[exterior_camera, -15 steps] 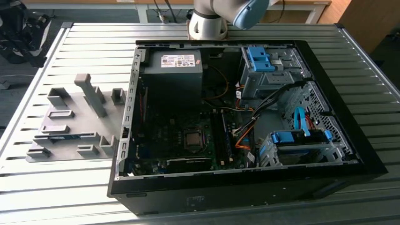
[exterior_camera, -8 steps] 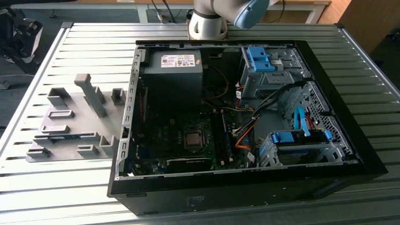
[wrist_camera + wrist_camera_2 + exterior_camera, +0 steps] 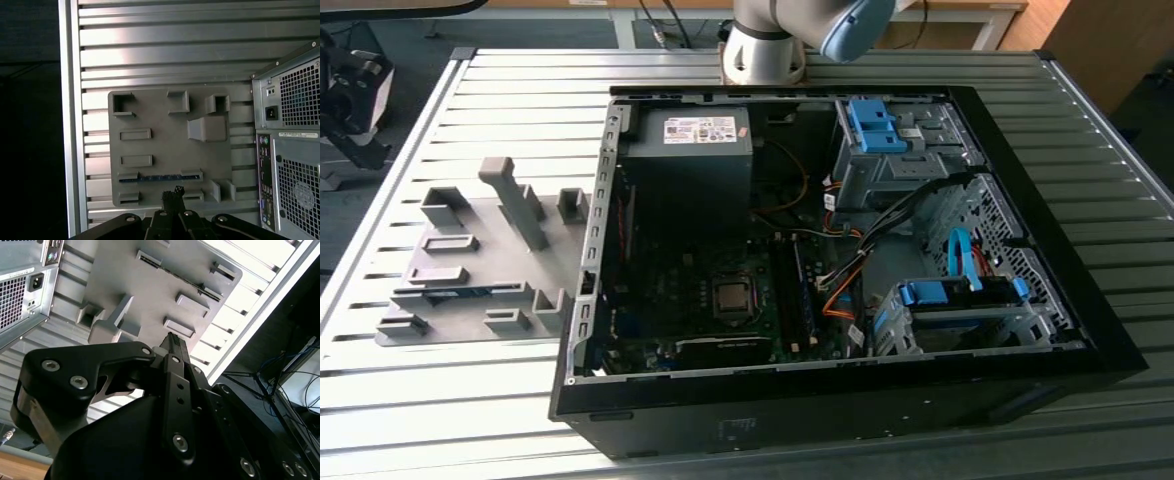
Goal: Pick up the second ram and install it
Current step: 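Reach for the second ram, then pick up the second ram and move it above second insertion slot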
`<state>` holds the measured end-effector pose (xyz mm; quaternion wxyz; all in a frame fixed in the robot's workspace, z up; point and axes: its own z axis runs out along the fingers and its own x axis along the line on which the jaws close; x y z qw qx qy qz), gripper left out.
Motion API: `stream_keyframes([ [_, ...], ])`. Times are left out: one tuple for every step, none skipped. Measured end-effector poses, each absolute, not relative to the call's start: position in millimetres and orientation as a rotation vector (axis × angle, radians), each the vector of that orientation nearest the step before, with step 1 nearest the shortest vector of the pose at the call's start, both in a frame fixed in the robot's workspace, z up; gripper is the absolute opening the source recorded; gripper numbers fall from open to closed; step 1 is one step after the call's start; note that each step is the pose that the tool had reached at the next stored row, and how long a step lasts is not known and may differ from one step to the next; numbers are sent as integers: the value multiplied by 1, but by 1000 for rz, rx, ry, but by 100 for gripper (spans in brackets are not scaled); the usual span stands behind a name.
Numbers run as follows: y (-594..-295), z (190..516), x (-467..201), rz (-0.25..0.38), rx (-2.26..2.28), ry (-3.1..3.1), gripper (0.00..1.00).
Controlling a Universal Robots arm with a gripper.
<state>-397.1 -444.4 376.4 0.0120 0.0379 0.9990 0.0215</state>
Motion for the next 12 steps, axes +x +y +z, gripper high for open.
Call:
stream_keyframes([
  [-444,376,-397,67,118,3115,11],
  [-444,376,-397,67,118,3115,11],
  [-444,376,-397,67,118,3115,11],
  [-445,376,-398,67,118,3115,11],
  [-445,376,-398,67,118,3115,11],
  [-445,376,-398,67,118,3115,11],
  [-445,376,-398,67,118,3115,11],
  [-445,376,-398,67,118,3115,11],
  [-445,376,-398,67,118,3115,11],
  [-445,376,-398,67,118,3115,11],
  [-445,376,-398,67,118,3115,11],
  [-445,376,-398,67,118,3115,11],
])
